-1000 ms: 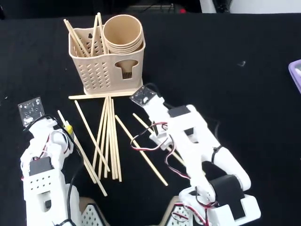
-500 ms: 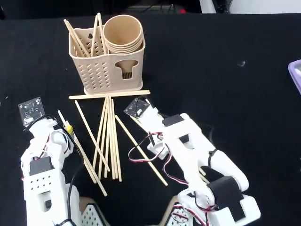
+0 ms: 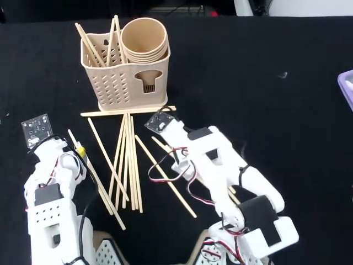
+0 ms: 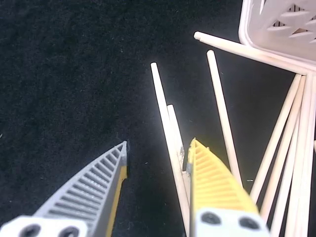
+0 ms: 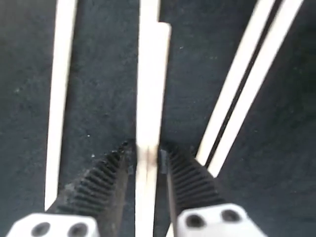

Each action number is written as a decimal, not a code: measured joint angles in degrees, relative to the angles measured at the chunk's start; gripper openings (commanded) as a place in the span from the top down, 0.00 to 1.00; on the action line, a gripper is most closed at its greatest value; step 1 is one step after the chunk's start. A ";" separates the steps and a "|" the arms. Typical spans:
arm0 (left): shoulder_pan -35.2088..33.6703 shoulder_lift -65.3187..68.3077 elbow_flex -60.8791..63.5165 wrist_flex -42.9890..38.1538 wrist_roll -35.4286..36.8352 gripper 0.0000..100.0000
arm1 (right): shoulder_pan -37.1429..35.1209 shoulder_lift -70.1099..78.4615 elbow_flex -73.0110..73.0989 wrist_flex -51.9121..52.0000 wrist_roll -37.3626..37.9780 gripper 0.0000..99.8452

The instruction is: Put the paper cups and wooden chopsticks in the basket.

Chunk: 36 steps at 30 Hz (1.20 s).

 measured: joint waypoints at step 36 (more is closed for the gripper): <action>0.00 0.00 0.00 0.00 0.00 0.80 | -14.51 -18.73 -44.84 -17.76 -18.81 0.99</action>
